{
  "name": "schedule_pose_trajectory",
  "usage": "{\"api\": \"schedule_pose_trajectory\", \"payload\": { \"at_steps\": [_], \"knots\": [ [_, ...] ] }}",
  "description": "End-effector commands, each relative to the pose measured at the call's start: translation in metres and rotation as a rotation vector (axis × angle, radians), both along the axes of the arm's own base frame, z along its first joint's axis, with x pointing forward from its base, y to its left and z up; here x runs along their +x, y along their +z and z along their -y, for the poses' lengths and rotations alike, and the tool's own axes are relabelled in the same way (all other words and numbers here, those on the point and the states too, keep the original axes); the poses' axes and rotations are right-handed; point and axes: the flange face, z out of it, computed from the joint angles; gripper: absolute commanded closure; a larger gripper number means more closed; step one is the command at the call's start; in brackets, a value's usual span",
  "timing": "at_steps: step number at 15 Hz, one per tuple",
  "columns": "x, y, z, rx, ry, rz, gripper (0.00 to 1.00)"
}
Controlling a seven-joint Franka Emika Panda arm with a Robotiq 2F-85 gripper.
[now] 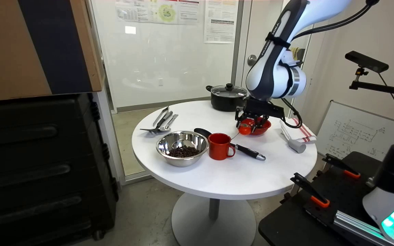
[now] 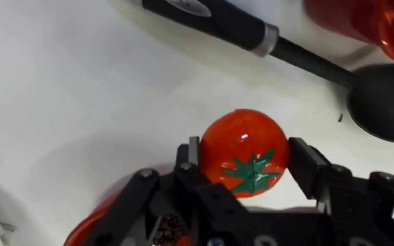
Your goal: Take the spoon in the cup and mix the contents in the silver bowl, then put the spoon back in the cup and move it next to the silver bowl, then pick the tomato and put it in the red bowl
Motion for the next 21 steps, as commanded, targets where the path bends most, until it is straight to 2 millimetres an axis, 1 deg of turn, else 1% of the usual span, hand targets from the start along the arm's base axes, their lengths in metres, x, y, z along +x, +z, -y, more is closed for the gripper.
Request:
{"api": "schedule_pose_trajectory", "payload": {
  "at_steps": [1,2,3,5,9,12,14,16,21],
  "knots": [
    [0.001,0.044,0.006,0.031,-0.023,0.056,0.62],
    [0.005,0.052,0.010,0.036,-0.036,0.073,0.62],
    [0.009,0.059,0.017,0.040,-0.059,0.089,0.62],
    [0.015,0.065,0.037,0.044,-0.114,0.108,0.62],
    [0.023,0.062,0.092,0.036,-0.243,0.114,0.62],
    [0.025,0.054,0.122,0.031,-0.323,0.105,0.62],
    [0.027,0.046,0.132,0.027,-0.353,0.090,0.62],
    [0.032,0.037,0.135,0.032,-0.376,0.084,0.62],
    [0.053,0.014,0.135,0.060,-0.435,0.082,0.62]
  ]
}}
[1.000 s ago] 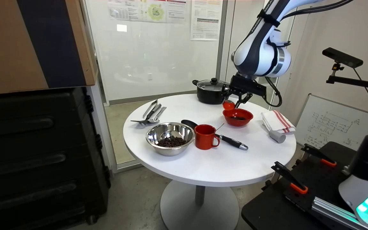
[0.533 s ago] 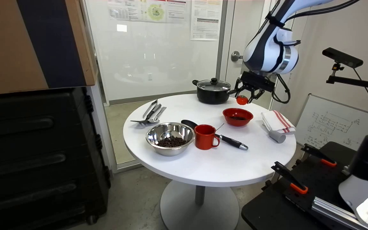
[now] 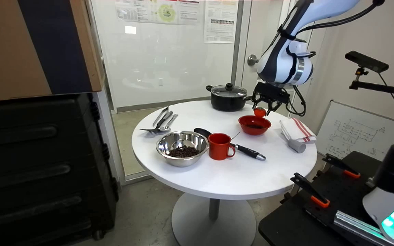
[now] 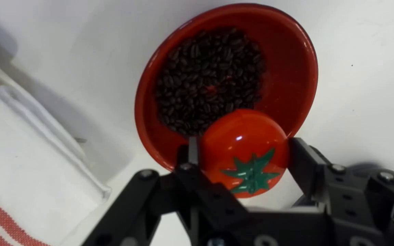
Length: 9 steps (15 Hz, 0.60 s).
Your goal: Take the spoon in the cup and mix the contents in the silver bowl, then put the spoon back in the cup and move it next to the silver bowl, then pick the tomato and put it in the red bowl
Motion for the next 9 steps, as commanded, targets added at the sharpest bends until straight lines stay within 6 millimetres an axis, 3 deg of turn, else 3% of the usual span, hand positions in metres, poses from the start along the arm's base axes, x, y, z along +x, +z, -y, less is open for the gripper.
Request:
{"api": "schedule_pose_trajectory", "payload": {
  "at_steps": [1,9],
  "knots": [
    [0.023,-0.018,0.000,0.028,-0.058,0.006,0.62],
    [0.048,-0.072,-0.006,0.040,-0.100,-0.043,0.62]
  ]
}}
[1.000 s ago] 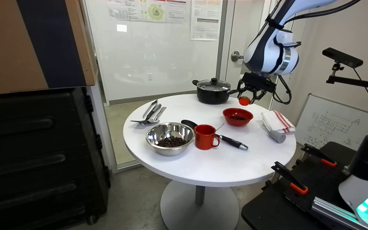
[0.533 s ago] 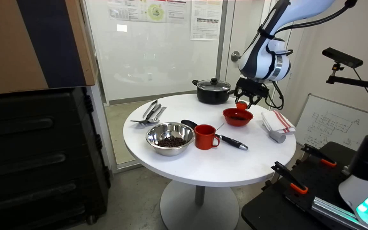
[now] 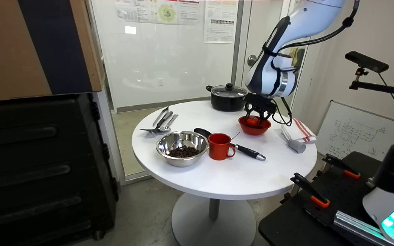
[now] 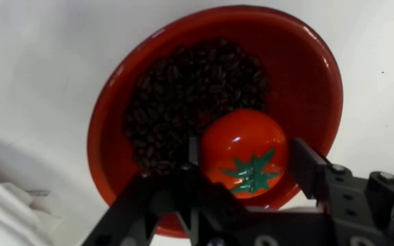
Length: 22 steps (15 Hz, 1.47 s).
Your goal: Take the spoon in the cup and mix the contents in the silver bowl, then put the spoon back in the cup and move it next to the silver bowl, then pick the tomato and put it in the red bowl
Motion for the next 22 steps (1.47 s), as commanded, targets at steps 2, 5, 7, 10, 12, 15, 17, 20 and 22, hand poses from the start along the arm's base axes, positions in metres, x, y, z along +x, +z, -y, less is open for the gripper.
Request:
{"api": "schedule_pose_trajectory", "payload": {
  "at_steps": [2,5,7,10,12,15,17,20,22],
  "knots": [
    [0.018,-0.023,-0.001,0.006,-0.041,-0.017,0.62],
    [0.024,-0.027,0.000,0.001,-0.049,-0.017,0.62],
    [0.026,-0.024,0.001,0.006,-0.054,-0.015,0.11],
    [0.022,-0.018,-0.001,0.013,-0.040,-0.017,0.00],
    [0.019,-0.011,-0.003,0.022,-0.038,-0.007,0.00],
    [0.013,0.007,-0.005,0.036,-0.038,0.019,0.00],
    [0.008,0.023,-0.007,0.047,-0.033,0.043,0.00],
    [0.000,0.048,-0.010,0.065,-0.024,0.081,0.00],
    [-0.006,0.065,-0.015,0.078,0.001,0.105,0.00]
  ]
}}
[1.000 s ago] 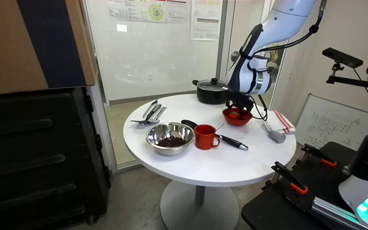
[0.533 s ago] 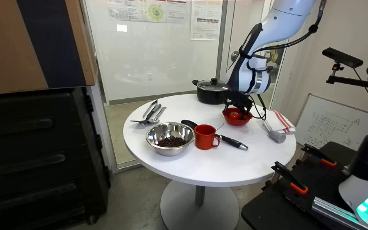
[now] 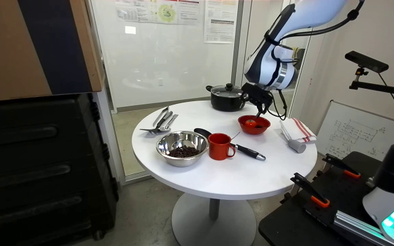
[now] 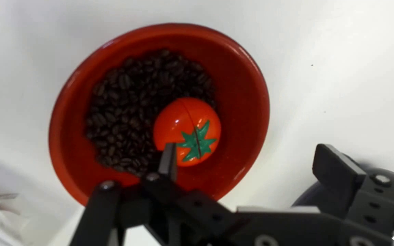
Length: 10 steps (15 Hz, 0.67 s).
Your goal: Take the spoon in the cup and mix the contents in the silver bowl, then put the spoon back in the cup and move it next to the silver bowl, then pick the tomato and put it in the red bowl
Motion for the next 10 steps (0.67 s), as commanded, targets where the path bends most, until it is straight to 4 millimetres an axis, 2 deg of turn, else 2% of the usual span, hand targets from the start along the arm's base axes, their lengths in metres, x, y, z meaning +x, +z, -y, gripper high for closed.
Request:
{"api": "schedule_pose_trajectory", "payload": {
  "at_steps": [1,6,7,10],
  "knots": [
    [-0.022,0.036,-0.010,0.013,0.048,0.045,0.00],
    [-0.040,0.061,-0.035,0.043,0.128,0.082,0.00],
    [-0.025,0.050,-0.030,0.050,0.103,0.071,0.00],
    [-0.027,0.051,-0.031,0.053,0.107,0.070,0.00]
  ]
}}
